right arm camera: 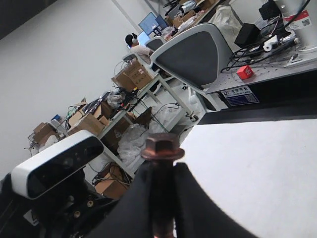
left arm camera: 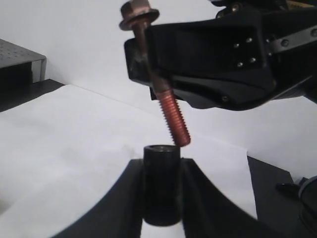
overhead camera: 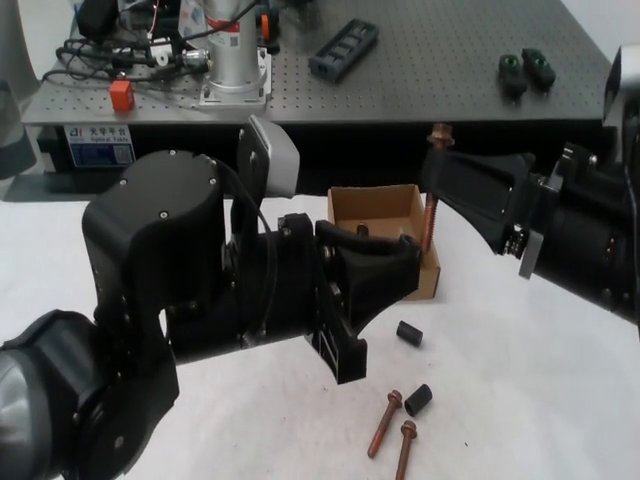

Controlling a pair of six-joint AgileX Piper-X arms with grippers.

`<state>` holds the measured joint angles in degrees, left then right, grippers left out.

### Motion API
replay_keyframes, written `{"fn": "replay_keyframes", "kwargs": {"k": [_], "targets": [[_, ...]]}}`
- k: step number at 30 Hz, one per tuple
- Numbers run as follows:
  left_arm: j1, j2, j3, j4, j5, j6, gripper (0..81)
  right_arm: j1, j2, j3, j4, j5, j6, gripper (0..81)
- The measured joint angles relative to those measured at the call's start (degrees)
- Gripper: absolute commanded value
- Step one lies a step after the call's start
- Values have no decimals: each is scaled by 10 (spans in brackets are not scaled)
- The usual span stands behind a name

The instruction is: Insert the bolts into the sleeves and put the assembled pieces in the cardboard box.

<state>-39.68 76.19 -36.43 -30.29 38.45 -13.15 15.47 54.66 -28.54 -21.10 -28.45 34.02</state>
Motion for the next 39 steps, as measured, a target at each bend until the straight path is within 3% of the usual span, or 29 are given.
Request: {"fn": "replay_keyframes", "kwargs": {"k": [8,39], "targets": [[0,0,0,0,26,0,7,0,0,0,-14,-7,8,41],[-1,0,2,-32,0,-59,7,-1,0,0,3,-52,-7,33]]}}
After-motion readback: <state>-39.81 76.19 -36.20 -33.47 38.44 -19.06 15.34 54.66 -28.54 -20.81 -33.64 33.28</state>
